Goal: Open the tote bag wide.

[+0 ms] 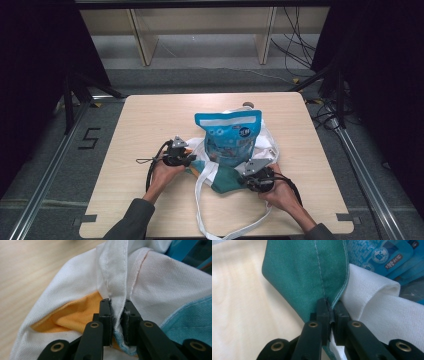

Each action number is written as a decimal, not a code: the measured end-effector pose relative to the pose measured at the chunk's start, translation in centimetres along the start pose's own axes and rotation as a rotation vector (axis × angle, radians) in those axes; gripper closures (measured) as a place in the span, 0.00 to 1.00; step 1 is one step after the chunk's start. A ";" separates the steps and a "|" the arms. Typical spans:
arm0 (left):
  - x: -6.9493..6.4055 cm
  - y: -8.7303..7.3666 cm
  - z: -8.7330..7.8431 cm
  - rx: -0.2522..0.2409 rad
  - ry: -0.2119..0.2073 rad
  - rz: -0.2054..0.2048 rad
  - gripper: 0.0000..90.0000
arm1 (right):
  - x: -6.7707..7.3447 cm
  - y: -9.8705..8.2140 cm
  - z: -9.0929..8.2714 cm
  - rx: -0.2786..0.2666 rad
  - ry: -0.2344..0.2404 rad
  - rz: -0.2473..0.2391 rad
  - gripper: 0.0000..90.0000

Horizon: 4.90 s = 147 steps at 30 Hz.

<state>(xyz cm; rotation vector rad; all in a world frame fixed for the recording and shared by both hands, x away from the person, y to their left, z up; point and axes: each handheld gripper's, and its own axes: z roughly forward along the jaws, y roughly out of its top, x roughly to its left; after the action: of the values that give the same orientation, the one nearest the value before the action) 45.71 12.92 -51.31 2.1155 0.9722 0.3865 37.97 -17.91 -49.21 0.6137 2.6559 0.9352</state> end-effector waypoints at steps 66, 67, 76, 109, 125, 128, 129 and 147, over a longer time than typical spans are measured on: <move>-3.2 1.1 1.4 0.009 0.072 0.102 0.99 | -5.9 -2.2 0.6 0.014 -0.196 0.173 0.99; -3.1 1.2 1.5 0.008 0.078 0.107 0.99 | -6.0 -2.0 0.5 0.032 -0.187 0.176 0.99; -1.7 1.8 2.2 0.006 0.105 0.080 0.99 | -6.4 -1.3 1.5 0.013 -0.222 0.172 0.98; -3.3 2.0 -5.8 -0.136 -0.018 -0.003 0.44 | -6.3 -1.3 -5.5 -0.205 -0.163 0.315 0.52; -5.8 -0.1 -7.7 -0.172 -0.097 -0.044 0.33 | -4.5 -2.5 -6.5 -0.212 -0.150 0.302 0.47; -6.3 -0.6 -8.0 -0.169 -0.102 -0.032 0.31 | -4.3 -2.7 -6.8 -0.214 -0.156 0.294 0.47; -6.4 -0.7 -8.1 -0.170 -0.096 -0.028 0.31 | -4.2 -2.9 -6.9 -0.217 -0.163 0.281 0.47; -7.6 -4.4 -8.8 -0.174 -0.105 0.004 0.26 | -1.9 -4.4 -7.2 -0.178 -0.156 0.258 0.42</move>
<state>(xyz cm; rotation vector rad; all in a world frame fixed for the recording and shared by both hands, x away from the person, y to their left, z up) 33.64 13.58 -48.45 1.9605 0.8434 0.3458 35.61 -25.73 -46.39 0.9589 2.3629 1.1278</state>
